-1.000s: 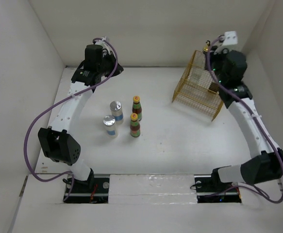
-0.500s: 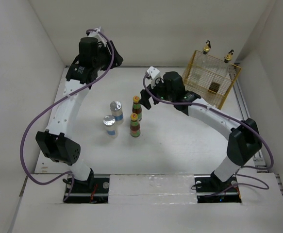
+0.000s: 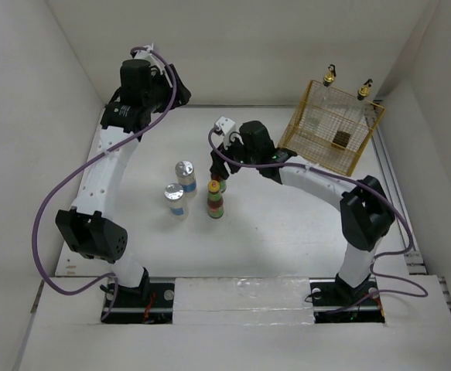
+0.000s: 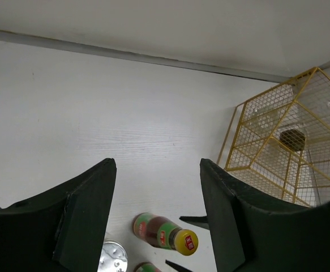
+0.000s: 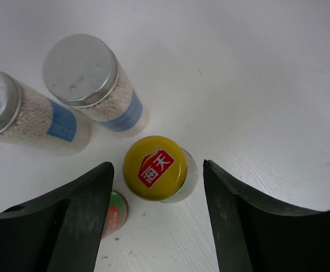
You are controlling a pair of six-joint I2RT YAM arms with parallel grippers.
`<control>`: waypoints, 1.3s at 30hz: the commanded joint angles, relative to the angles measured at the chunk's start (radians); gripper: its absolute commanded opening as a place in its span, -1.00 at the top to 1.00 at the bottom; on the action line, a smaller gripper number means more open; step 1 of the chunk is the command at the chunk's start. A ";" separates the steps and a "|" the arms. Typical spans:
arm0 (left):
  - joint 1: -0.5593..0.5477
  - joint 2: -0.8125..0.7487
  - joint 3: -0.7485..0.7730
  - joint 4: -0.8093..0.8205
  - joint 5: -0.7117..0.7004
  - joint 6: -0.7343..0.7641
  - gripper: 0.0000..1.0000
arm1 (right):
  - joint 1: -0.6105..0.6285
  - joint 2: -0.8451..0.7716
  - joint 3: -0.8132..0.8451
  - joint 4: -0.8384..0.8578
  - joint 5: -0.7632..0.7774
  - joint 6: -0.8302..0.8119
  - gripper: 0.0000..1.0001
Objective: Organize the condiment bottles
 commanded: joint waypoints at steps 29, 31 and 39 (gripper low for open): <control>-0.042 -0.040 -0.137 0.078 0.139 -0.038 -0.10 | -0.412 -0.248 0.245 0.052 0.080 0.107 0.70; -0.042 -0.040 -0.137 0.078 0.139 -0.038 -0.10 | -0.467 -0.225 0.282 0.021 0.080 0.107 0.70; -0.042 -0.040 -0.137 0.078 0.139 -0.038 -0.10 | -0.593 -0.130 0.411 -0.004 0.089 0.098 0.72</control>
